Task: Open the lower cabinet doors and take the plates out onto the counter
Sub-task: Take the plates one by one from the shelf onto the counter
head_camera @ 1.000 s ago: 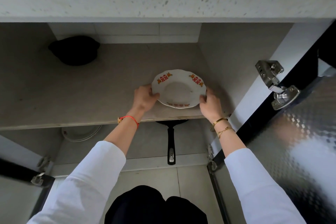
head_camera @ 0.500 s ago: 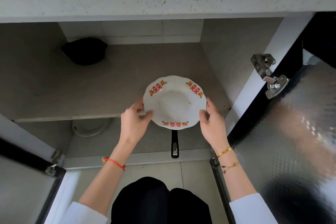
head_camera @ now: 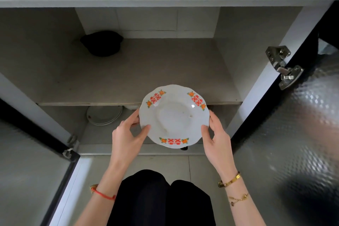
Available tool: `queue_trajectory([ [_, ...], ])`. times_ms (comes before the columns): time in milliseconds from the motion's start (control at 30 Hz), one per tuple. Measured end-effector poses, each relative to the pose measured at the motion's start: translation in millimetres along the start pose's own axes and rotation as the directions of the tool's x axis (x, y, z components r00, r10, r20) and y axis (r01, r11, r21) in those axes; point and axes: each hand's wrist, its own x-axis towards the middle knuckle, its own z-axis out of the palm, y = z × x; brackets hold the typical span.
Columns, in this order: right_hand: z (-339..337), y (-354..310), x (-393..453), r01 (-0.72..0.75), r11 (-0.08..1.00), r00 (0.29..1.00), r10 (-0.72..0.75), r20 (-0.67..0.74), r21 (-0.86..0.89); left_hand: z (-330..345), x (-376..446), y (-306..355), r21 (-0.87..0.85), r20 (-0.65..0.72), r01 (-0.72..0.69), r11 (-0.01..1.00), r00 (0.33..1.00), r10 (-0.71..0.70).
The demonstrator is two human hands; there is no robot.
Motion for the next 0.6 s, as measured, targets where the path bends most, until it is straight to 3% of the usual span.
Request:
queue_trajectory([
  [267, 3, -18, 2, -0.037, 0.999, 0.999, 0.037, 0.012, -0.004, -13, 4, 6, 0.007, -0.006, 0.021, 1.0, 1.0, -0.021],
  [600, -57, -134, -42, -0.196, 0.98, 0.978, 0.194, 0.082, 0.027, -77, -29, 114, -0.066, 0.01, 0.237, 0.969, 0.972, -0.237],
])
